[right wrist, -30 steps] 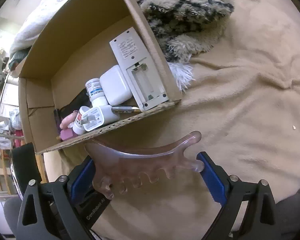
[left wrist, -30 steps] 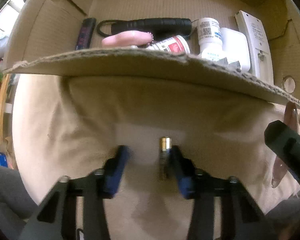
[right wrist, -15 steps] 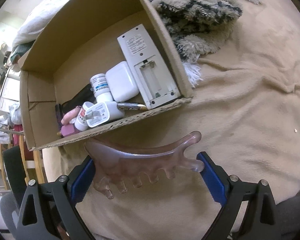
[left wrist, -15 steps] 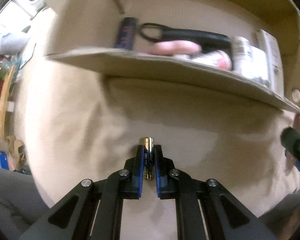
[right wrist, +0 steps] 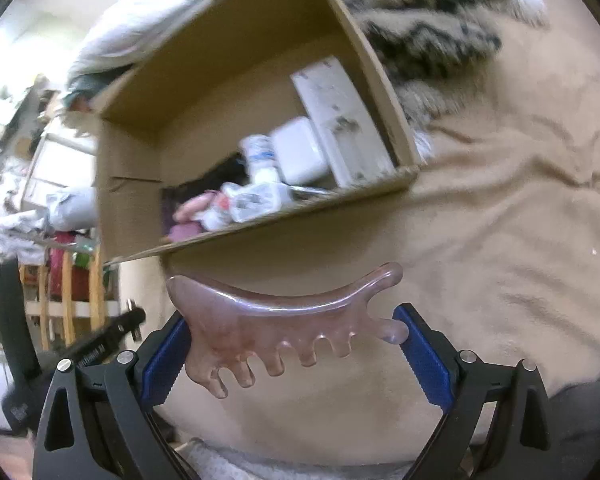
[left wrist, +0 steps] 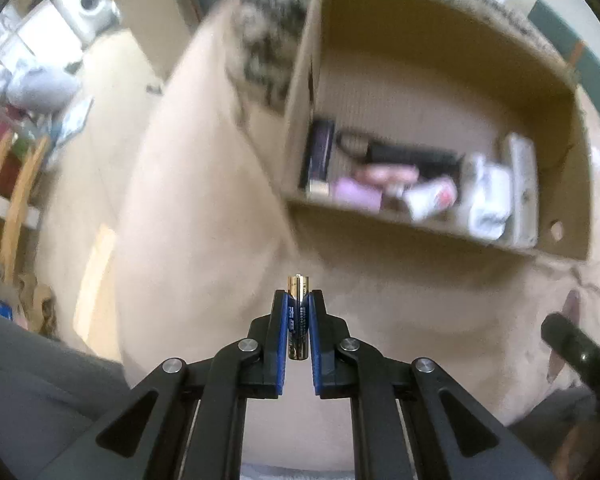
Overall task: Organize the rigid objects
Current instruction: 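Carry the scraper into the box with the right tool while the left tool carries the battery in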
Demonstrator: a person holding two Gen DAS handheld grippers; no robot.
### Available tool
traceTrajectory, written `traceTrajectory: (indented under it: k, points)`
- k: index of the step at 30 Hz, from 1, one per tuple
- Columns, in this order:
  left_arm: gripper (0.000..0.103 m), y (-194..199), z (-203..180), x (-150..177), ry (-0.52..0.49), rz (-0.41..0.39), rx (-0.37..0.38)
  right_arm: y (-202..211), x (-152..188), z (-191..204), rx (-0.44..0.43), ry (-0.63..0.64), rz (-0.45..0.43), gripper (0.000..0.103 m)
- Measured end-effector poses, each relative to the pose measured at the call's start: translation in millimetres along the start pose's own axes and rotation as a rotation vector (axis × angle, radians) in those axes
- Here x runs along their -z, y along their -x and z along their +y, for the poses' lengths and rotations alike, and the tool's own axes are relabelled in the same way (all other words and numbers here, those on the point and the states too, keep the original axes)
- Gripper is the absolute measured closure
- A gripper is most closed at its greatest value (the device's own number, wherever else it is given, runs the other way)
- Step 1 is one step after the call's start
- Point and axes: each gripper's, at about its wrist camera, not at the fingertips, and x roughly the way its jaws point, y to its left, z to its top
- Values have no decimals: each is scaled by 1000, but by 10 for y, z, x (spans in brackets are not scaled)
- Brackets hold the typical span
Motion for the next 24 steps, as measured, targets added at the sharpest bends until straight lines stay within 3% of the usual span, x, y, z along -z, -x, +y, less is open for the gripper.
traceTrajectory:
  k: [5, 11, 18, 24]
  points:
    - [94, 513, 78, -185, 1, -136, 9, 347, -83, 247, -40, 91, -128, 0]
    - [94, 789, 105, -571, -28, -269, -2, 500, -444, 417, -59, 146, -197, 0]
    - [94, 665, -104, -941, -67, -294, -4, 446, -865, 530, -23, 186, -228, 0]
    - [94, 392, -282, -1075, -103, -277, -11, 208, -1016, 476, 0, 181, -213, 0]
